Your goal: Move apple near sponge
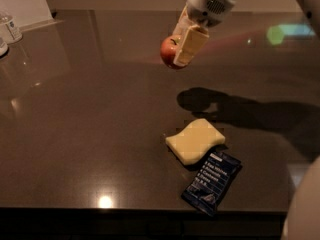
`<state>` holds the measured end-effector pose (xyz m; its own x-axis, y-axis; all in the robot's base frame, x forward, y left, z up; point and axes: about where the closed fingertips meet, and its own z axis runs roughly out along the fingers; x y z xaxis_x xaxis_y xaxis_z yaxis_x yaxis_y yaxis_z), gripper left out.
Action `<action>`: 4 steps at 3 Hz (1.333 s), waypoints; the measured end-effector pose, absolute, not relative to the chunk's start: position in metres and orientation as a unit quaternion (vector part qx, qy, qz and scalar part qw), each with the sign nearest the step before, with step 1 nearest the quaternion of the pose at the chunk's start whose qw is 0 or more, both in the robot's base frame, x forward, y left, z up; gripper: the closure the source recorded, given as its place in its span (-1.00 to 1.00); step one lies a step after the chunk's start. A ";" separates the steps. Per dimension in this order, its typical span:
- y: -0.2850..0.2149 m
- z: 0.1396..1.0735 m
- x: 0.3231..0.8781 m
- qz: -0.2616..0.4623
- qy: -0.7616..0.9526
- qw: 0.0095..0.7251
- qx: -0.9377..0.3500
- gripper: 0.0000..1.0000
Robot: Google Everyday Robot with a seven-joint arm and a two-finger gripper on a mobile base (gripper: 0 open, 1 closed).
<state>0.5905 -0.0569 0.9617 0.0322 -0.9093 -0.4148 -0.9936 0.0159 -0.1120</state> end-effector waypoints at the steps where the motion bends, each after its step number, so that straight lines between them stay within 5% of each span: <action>1: -0.077 0.951 0.569 0.112 0.695 0.189 -0.684 1.00; 4: -0.117 0.905 0.514 0.141 0.717 0.184 -0.657 1.00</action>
Offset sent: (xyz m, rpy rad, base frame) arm -0.0826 -0.0722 -0.0518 0.0168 0.1025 -0.0876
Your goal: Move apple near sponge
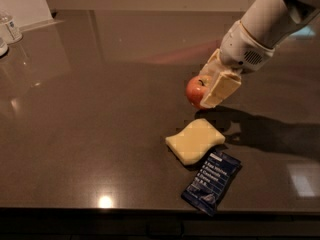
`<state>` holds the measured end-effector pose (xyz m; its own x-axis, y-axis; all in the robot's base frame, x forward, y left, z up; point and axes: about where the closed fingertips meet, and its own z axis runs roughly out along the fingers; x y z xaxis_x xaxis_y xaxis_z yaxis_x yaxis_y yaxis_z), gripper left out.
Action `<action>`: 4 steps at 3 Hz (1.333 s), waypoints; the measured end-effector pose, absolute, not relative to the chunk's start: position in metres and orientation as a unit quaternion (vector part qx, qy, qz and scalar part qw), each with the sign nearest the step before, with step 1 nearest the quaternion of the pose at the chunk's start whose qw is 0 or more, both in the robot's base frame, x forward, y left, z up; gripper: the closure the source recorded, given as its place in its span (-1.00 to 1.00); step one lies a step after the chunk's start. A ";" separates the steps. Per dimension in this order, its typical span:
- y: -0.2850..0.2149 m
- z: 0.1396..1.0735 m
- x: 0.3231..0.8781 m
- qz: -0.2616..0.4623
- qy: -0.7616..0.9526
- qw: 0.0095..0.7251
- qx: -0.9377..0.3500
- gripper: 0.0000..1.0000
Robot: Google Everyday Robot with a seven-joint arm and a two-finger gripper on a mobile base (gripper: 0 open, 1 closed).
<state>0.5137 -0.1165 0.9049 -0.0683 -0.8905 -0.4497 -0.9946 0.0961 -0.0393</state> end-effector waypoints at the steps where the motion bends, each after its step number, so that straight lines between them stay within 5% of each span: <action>1: -0.121 0.892 0.508 0.146 0.725 0.187 -0.647 0.65; 4: -0.122 0.874 0.523 0.129 0.744 0.201 -0.624 -0.74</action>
Offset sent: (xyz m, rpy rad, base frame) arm -0.0051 -0.0104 -0.0374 0.0251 0.0197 -0.0770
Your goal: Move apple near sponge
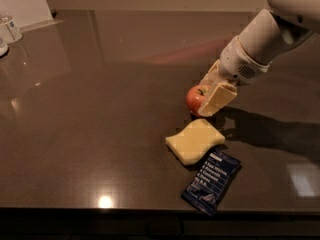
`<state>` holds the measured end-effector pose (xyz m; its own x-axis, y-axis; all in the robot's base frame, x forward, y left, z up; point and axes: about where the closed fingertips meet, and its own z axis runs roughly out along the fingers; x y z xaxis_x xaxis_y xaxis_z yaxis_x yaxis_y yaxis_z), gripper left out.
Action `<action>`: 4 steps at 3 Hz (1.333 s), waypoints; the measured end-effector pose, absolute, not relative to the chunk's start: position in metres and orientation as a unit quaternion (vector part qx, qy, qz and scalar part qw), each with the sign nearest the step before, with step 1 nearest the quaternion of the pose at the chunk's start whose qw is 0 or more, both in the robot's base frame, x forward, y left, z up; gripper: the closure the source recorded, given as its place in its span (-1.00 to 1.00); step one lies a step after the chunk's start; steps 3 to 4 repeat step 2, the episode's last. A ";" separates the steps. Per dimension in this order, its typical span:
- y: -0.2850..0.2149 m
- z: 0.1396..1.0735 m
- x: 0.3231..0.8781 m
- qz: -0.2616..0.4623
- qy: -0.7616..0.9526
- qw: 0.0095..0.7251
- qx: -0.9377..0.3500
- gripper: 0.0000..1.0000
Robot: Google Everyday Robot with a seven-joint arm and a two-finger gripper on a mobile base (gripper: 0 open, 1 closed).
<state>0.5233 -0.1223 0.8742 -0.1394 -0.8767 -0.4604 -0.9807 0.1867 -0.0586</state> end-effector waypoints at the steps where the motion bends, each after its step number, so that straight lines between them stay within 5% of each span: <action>1: -0.121 0.869 0.530 0.131 0.747 0.199 -0.621 -1.00; 4: -0.121 0.869 0.530 0.131 0.747 0.199 -0.621 -1.00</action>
Offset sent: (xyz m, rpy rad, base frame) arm 0.0131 0.0004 -0.0107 0.0160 0.0197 -0.0187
